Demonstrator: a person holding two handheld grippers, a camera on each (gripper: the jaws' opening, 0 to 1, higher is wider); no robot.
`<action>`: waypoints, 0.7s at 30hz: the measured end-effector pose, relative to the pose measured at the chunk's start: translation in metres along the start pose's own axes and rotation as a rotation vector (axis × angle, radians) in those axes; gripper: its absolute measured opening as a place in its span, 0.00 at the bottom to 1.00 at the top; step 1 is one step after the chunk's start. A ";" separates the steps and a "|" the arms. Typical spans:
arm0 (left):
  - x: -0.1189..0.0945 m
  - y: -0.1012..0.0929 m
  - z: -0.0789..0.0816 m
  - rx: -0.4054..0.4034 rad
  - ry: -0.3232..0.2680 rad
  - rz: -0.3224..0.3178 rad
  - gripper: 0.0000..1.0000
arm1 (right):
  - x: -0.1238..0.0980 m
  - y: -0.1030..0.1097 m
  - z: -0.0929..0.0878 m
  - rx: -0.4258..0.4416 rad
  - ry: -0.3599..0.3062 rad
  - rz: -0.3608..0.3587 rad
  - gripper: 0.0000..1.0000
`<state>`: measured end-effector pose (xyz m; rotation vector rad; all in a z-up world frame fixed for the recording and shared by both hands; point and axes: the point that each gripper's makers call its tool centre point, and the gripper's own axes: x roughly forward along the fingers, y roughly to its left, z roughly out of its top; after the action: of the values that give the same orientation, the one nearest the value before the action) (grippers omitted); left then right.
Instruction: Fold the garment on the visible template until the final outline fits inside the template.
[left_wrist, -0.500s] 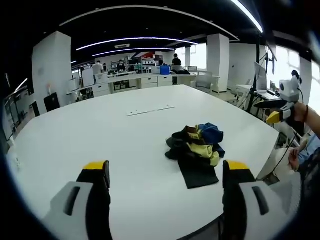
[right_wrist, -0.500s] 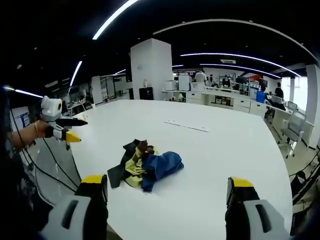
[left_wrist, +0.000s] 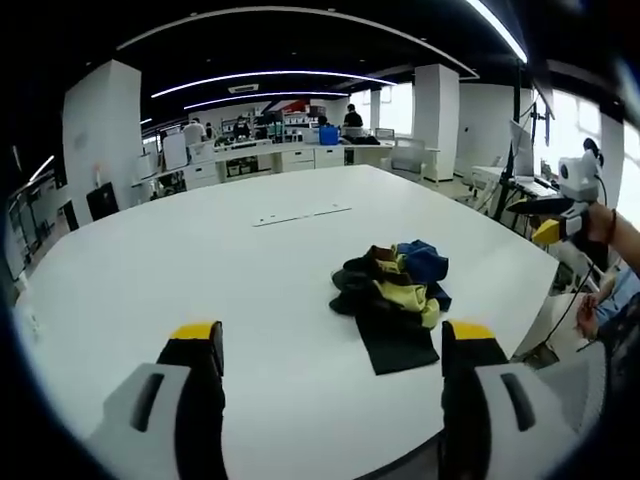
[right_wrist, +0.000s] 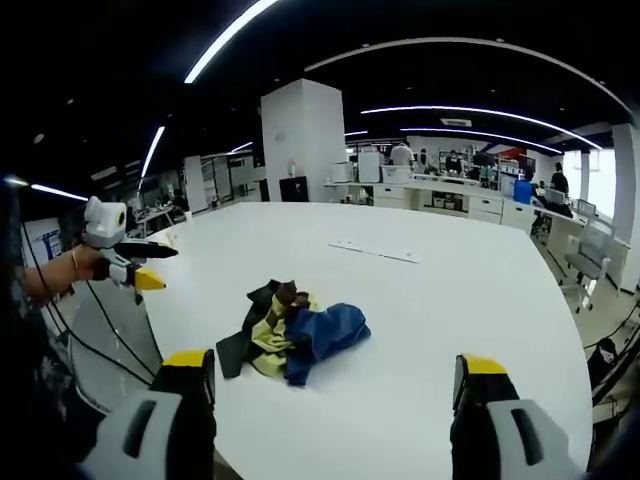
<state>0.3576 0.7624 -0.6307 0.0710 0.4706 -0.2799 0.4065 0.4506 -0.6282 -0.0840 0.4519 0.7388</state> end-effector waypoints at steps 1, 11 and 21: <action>0.000 0.000 0.000 0.000 0.001 -0.002 0.87 | 0.000 0.000 -0.001 0.002 0.000 0.001 1.00; 0.008 -0.001 0.002 0.013 -0.007 -0.025 0.80 | 0.008 0.009 -0.005 -0.005 -0.010 0.028 0.95; 0.025 -0.008 -0.004 -0.014 -0.040 -0.063 0.68 | 0.019 0.028 -0.010 0.010 -0.028 0.105 0.78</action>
<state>0.3748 0.7494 -0.6454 0.0370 0.4356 -0.3394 0.3966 0.4808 -0.6434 -0.0411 0.4358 0.8401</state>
